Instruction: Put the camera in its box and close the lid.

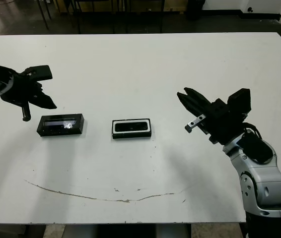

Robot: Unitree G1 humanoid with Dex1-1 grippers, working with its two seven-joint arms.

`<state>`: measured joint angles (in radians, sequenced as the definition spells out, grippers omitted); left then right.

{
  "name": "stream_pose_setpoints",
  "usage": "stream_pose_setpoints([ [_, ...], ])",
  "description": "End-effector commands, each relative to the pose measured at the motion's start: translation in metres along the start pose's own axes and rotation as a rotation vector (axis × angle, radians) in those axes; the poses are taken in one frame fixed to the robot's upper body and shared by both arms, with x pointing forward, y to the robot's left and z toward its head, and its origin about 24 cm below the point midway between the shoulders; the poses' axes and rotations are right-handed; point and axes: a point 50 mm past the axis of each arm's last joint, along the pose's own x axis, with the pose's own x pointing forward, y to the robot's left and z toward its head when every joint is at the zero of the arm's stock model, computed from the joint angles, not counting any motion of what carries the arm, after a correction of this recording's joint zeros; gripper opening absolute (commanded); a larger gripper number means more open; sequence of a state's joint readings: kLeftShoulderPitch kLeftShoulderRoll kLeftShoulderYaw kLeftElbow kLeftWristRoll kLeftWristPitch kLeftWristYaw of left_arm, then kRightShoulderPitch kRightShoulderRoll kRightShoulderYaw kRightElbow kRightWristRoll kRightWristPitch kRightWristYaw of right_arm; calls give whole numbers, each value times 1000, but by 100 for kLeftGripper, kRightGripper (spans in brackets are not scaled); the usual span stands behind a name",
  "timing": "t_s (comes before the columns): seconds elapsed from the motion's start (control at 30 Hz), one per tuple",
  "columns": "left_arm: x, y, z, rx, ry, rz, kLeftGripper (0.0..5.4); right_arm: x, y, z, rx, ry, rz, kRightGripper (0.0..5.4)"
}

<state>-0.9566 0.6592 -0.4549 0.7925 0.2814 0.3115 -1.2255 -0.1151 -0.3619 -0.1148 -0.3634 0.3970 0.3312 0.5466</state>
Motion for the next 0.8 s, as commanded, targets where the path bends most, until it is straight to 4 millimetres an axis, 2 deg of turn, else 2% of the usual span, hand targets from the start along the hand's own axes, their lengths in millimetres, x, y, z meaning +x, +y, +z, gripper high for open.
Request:
stream_pose_setpoints([
  [0.03,11,-9,-19,-37,40,-6,0,-3,2,-5,3,25,7,2],
  [0.53,20,-17,-36,-12,152,9,0,-6,2,-10,-5,37,23,2],
  [0.8,7,-24,-38,44,154,-48,0,-8,5,-9,12,46,31,2],
])
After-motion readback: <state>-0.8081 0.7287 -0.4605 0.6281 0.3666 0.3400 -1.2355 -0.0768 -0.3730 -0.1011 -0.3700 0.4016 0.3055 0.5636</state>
